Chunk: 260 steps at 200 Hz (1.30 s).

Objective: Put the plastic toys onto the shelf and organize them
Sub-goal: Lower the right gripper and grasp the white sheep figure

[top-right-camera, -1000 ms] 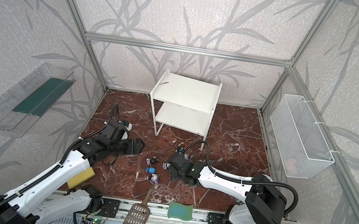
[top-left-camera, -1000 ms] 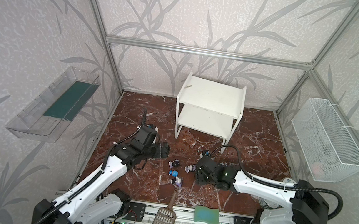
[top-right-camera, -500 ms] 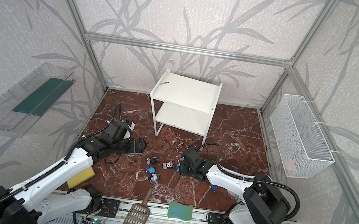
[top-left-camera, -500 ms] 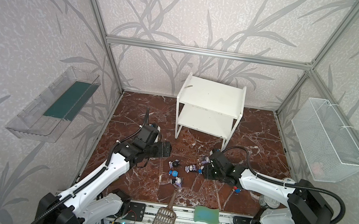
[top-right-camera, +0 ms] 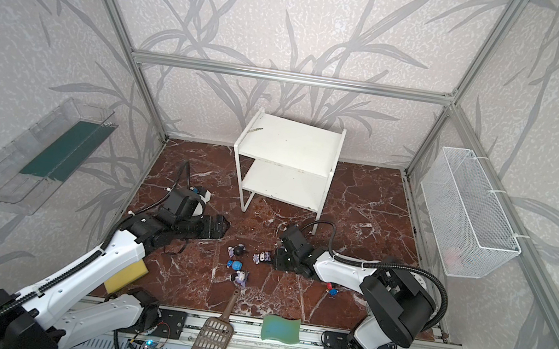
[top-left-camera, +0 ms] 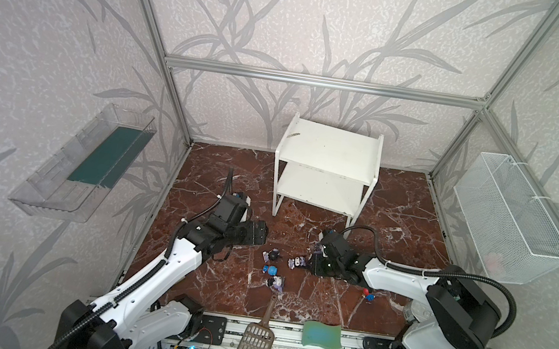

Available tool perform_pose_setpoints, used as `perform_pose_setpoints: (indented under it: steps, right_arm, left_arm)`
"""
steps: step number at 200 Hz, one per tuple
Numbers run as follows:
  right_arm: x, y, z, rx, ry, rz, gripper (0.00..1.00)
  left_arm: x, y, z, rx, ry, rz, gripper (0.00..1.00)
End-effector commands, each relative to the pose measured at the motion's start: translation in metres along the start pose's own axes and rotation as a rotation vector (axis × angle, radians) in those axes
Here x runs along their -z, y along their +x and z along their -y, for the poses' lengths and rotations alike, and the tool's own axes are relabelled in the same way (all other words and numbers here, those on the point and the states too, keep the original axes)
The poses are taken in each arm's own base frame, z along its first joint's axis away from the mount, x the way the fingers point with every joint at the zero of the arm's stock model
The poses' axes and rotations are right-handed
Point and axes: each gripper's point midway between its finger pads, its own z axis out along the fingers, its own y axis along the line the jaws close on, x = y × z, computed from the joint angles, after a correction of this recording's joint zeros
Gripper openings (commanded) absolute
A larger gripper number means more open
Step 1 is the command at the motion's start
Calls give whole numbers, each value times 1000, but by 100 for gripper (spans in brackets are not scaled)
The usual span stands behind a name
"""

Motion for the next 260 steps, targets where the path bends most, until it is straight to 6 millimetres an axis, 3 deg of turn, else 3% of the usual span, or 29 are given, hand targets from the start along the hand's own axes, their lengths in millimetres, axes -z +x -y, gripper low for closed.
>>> perform_pose_setpoints:
  steps: [1,42,76,116,166,220,238,260]
  right_arm:
    - [-7,-3,-7,21,-20,-15,45]
    - [-12,-3,-6,33,-9,-27,36]
    - [-7,0,-9,69,-4,-18,30]
    - [2,2,-7,113,41,-2,17]
    - [32,9,19,196,170,17,15]
    - [66,34,70,302,510,-99,16]
    - [67,41,69,346,551,-118,16]
    - [61,48,50,397,538,-110,18]
  left_arm:
    - [7,-12,9,-20,27,34,99]
    - [7,-11,10,-20,31,35,99]
    - [7,-11,11,-19,36,31,99]
    - [7,-10,11,-16,42,27,99]
    - [7,-5,23,-38,93,0,99]
    - [6,-2,24,-44,86,10,99]
    - [6,-3,25,-43,87,12,99]
    - [5,-3,25,-47,86,13,99]
